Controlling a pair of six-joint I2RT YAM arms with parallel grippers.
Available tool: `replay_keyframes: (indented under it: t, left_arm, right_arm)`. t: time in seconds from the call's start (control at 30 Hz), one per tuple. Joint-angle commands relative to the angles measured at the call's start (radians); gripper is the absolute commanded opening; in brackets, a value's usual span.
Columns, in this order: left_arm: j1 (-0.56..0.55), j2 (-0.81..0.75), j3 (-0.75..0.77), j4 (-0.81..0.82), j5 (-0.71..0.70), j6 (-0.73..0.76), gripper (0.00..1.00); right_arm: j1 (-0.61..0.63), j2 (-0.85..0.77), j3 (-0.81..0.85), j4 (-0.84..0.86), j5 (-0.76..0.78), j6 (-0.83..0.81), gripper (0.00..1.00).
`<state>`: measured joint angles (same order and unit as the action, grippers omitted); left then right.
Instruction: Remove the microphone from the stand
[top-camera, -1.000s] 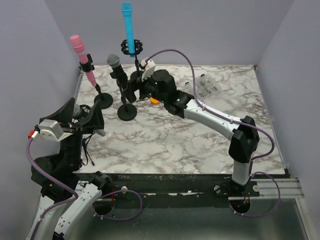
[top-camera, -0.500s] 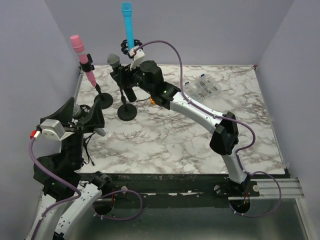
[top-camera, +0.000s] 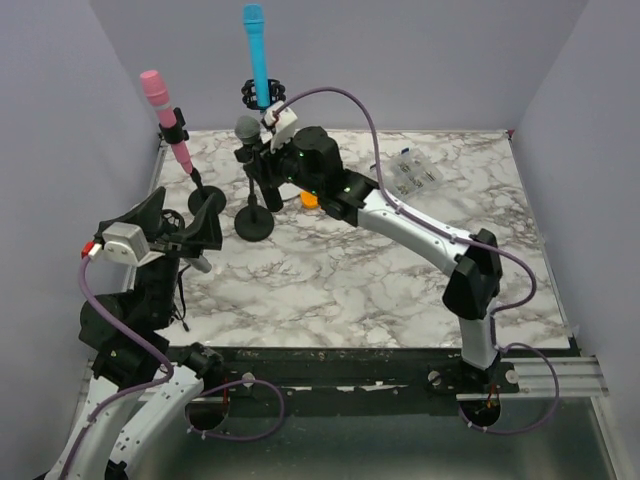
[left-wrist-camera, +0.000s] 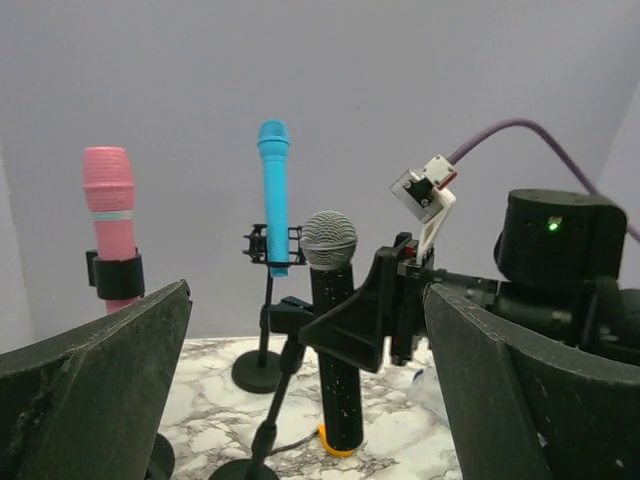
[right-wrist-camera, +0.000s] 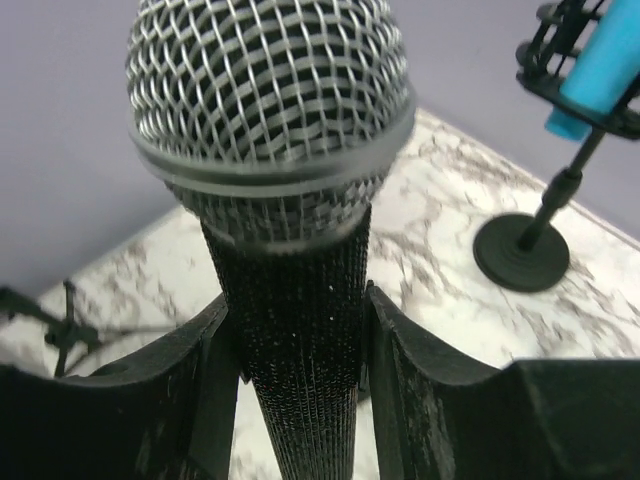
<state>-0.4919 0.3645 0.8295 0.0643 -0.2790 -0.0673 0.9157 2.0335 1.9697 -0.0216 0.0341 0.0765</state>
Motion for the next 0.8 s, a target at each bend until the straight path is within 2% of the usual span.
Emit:
replay_keyframes:
  t: [0.0,0.1,0.23,0.33,0.5,0.63,0.77]
  left_arm:
    - [0.005,0.047,0.025,-0.014,0.139,-0.007,0.98]
    - [0.005,0.071,0.032,-0.018,0.214,-0.024,0.99]
    - [0.005,0.109,0.042,-0.02,0.32,-0.056,0.99]
    - [0.004,0.149,0.045,-0.014,0.413,-0.075,0.99]
    - [-0.001,0.24,0.04,0.029,0.615,-0.122,0.99]
    - [0.0,0.309,0.019,0.103,0.762,-0.167,0.99]
    - [0.0,0.357,-0.027,0.193,0.803,-0.2,0.99]
  right_arm:
    - [0.001,-0.201,-0.158,-0.138,-0.118,-0.124,0.05]
    - [-0.007,-0.317,-0.25,-0.196,-0.169,-0.166,0.01]
    - [-0.026,-0.461,-0.369,-0.235,-0.206,-0.197,0.01]
    - [-0.06,-0.539,-0.429,-0.299,-0.289,-0.244,0.01]
    - [-0.212,-0.637,-0.556,-0.345,-0.66,-0.244,0.01]
    - [-0.227,-0.665,-0.616,-0.384,-0.713,-0.25,0.01]
    - [-0.231,-0.687,-0.642,-0.401,-0.726,-0.255,0.01]
